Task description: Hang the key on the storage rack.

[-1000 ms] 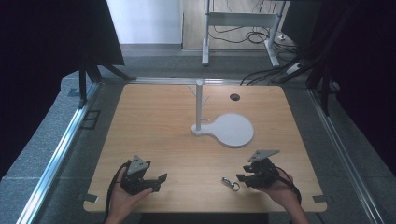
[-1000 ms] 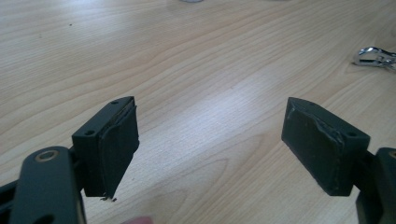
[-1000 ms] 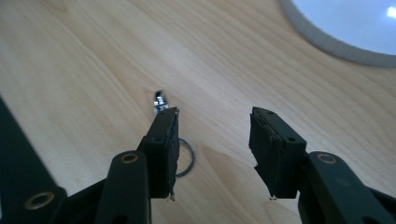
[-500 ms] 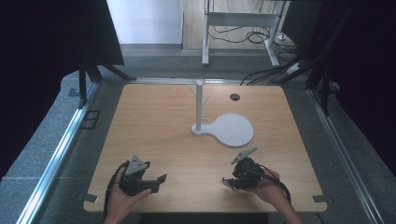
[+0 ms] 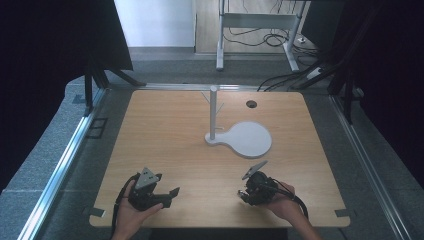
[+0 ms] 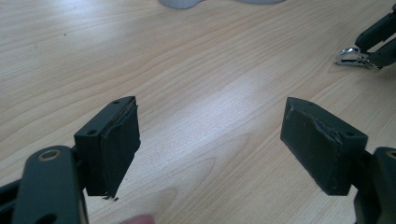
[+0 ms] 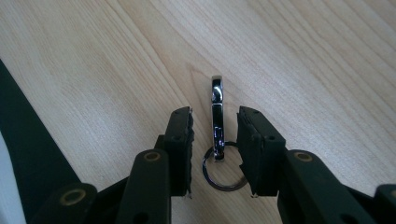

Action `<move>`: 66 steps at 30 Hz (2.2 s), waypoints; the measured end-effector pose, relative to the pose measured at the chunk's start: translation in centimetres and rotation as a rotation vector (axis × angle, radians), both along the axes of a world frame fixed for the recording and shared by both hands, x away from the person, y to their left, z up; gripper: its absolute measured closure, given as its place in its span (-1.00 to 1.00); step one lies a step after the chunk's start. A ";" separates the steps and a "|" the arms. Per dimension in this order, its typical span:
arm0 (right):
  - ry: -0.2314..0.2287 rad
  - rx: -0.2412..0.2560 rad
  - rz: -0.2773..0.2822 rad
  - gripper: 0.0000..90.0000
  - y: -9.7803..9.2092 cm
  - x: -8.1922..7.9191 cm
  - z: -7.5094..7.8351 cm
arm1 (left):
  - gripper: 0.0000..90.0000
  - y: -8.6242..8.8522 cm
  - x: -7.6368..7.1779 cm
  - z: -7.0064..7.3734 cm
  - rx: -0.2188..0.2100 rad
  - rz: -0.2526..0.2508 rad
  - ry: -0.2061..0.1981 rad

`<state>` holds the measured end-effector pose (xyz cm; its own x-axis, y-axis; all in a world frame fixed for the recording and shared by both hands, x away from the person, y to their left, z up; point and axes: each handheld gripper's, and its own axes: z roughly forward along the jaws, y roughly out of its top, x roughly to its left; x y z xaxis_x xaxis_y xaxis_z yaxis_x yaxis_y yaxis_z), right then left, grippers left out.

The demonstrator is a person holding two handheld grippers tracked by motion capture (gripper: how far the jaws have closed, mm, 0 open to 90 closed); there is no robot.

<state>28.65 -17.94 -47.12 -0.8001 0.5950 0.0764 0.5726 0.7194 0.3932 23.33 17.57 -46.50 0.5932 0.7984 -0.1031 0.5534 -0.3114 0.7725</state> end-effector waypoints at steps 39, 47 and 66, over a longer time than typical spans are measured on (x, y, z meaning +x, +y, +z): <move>-0.039 -0.158 0.063 0.87 1.7 -0.8 -0.7 | -0.53 -0.5 -0.1 -0.3 0.025 -0.006 -0.023; -0.035 -0.154 0.054 0.88 1.4 -0.7 -0.7 | -0.53 -0.6 0.0 -0.5 0.028 -0.006 -0.019; -0.114 -0.111 0.011 0.88 0.3 0.8 3.1 | -0.53 -0.4 0.1 -0.6 0.027 -0.005 -0.011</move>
